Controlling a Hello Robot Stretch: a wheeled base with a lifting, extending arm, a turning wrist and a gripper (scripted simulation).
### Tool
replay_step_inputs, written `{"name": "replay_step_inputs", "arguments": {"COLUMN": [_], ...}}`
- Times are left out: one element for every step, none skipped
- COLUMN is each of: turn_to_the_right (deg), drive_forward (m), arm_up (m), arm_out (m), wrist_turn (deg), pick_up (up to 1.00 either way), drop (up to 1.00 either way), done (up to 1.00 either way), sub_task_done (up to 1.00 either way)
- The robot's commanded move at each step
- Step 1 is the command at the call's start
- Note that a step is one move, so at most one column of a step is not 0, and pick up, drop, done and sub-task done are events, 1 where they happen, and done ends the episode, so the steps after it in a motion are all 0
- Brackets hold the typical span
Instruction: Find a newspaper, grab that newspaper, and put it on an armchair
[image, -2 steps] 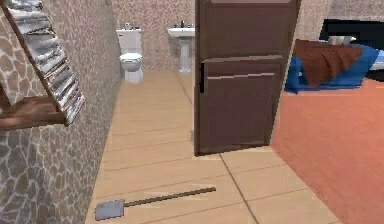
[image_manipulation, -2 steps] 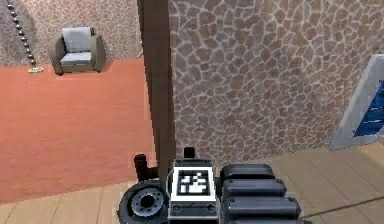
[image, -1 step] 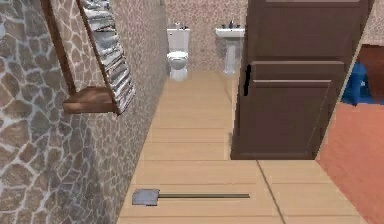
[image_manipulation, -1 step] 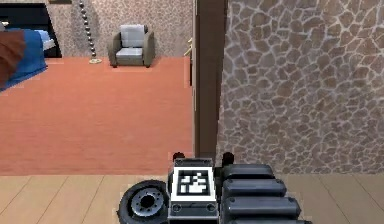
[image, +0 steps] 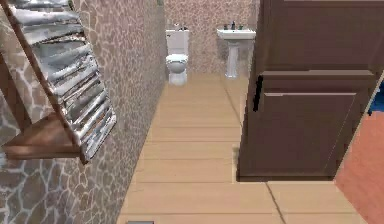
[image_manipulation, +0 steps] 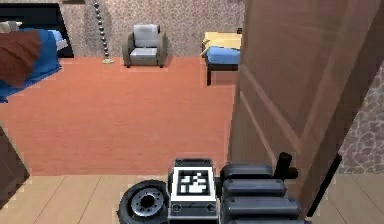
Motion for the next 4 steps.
{"name": "replay_step_inputs", "arguments": {"turn_to_the_right": [45.0, 15.0, 0.0, 15.0], "drive_forward": [0.0, 0.0, 0.3, 0.0], "arm_up": [0.0, 0.0, 0.0, 0.0], "arm_out": [0.0, 0.0, 0.0, 0.0], "wrist_turn": [0.0, 0.0, 0.0, 0.0], "pick_up": [0.0, 0.0, 0.0, 0.0], "drop": [0.0, 0.0, 0.0, 0.0], "done": [0.0, 0.0, 0.0, 0.0], "sub_task_done": [0.0, 0.0, 0.0, 0.0]}}
